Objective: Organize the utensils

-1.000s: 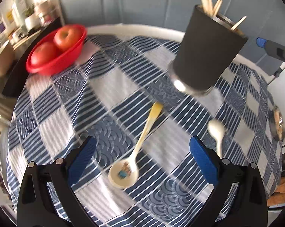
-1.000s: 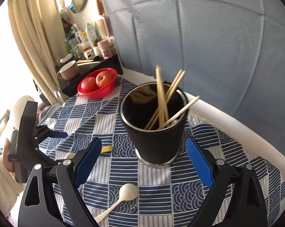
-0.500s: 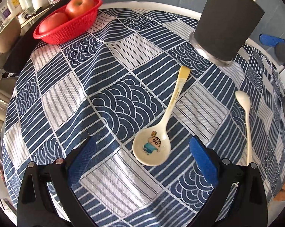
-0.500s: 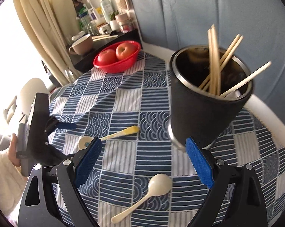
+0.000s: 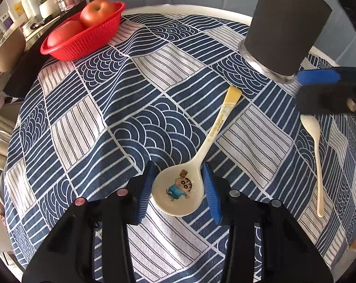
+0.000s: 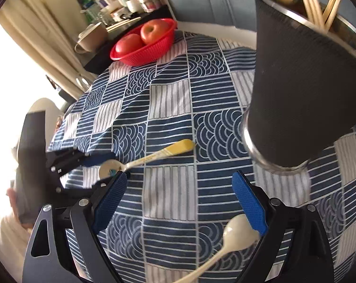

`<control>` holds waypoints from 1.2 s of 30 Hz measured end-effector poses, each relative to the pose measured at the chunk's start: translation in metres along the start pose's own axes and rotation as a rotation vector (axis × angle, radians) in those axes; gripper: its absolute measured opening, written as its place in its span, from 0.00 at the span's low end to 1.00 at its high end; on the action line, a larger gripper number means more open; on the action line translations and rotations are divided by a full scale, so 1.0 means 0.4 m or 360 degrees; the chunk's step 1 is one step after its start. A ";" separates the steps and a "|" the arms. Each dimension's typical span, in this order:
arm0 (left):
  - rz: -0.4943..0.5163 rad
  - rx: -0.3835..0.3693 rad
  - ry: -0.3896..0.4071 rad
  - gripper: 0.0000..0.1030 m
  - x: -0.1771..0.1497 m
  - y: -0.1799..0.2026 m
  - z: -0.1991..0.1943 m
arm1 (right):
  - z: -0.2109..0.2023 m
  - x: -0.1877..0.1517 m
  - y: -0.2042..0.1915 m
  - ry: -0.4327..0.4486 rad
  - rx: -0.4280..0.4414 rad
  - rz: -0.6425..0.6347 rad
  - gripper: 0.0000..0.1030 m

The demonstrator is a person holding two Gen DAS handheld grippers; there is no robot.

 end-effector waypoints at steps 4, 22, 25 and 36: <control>-0.0006 -0.0064 -0.0001 0.41 -0.022 0.002 -0.012 | 0.046 0.023 -0.018 -0.0074 0.0208 0.0251 0.78; -0.0213 -0.0223 0.0074 0.38 -0.111 -0.028 -0.052 | 0.196 0.000 -0.026 -0.0357 0.0375 0.0685 0.14; -0.0196 -0.0215 0.0062 0.37 -0.116 -0.021 -0.058 | 0.203 -0.008 -0.005 -0.0348 0.0497 0.0773 0.12; -0.0104 -0.0221 0.0059 0.36 -0.075 0.008 -0.073 | 0.074 -0.036 0.014 -0.0168 0.0739 0.0739 0.08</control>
Point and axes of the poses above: each gripper's, at about its wrist camera, not at the fingertips, and z roughly the way its jaws point, y to its right, x to its top, the point moved 5 cm from there along z, roughly the way its jaws point
